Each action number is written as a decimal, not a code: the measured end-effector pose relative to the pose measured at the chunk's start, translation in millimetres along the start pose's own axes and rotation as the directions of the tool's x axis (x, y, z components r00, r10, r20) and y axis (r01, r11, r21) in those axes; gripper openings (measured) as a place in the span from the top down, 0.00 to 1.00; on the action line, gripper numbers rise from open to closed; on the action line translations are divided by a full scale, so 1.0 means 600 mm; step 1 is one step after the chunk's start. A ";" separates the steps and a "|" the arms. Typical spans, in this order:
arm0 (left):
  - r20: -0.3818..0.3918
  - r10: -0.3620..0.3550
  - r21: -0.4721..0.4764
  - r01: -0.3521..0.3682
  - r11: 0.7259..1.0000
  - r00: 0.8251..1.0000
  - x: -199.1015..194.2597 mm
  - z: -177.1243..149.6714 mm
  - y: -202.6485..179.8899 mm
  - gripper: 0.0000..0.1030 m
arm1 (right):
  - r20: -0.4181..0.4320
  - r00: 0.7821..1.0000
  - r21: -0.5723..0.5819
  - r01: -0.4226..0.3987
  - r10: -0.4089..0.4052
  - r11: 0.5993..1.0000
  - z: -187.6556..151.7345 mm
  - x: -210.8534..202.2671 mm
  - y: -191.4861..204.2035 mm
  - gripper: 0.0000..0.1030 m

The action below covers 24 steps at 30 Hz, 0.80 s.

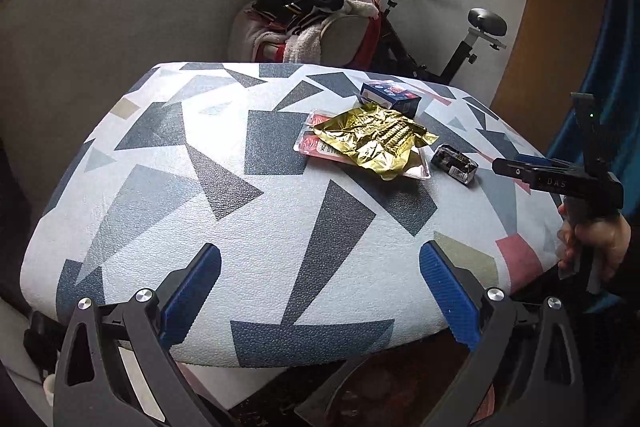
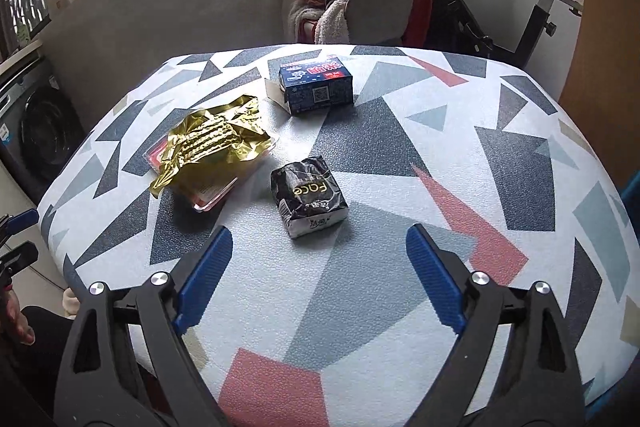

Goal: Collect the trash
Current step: 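Move the right gripper back to the board and grasp the black snack packet, then grasp the gold foil wrapper with the left gripper while the right gripper holds the packet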

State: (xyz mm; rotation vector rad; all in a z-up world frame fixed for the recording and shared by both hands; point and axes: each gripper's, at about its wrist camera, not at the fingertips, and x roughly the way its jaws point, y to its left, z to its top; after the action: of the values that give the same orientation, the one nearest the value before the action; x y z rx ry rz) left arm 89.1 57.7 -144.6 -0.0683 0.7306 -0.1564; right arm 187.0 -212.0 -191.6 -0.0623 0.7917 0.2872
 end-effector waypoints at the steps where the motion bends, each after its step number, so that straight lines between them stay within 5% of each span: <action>1: 0.000 -0.002 0.006 0.002 1.000 1.000 0.005 0.004 0.001 0.06 | -0.013 1.000 -0.006 -0.001 0.000 1.000 0.008 0.015 -0.001 0.23; 11: -0.001 0.006 0.080 -0.005 0.997 1.000 0.058 0.045 -0.011 0.06 | -0.093 0.993 -0.029 -0.069 0.066 0.997 0.047 0.108 0.004 0.28; 14: -0.003 -0.008 0.110 0.008 0.994 1.000 0.072 0.053 -0.025 0.06 | -0.129 0.989 -0.064 -0.085 0.076 0.994 0.042 0.120 0.017 0.36; 18: -0.012 -0.028 0.140 0.029 0.990 1.000 0.092 0.062 -0.043 0.06 | -0.097 0.991 -0.013 -0.090 0.088 0.996 0.037 0.114 0.006 0.62; 24: -0.022 -0.029 0.264 0.034 0.964 0.999 0.137 0.087 -0.090 0.06 | -0.004 0.993 0.124 -0.119 0.120 0.985 0.035 0.092 -0.039 0.69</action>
State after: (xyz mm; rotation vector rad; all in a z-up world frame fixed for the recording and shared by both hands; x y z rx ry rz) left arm 177.8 -8.6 -153.6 0.1764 0.7214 -0.2843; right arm 245.1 -218.4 -217.1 0.1005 0.8243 0.3513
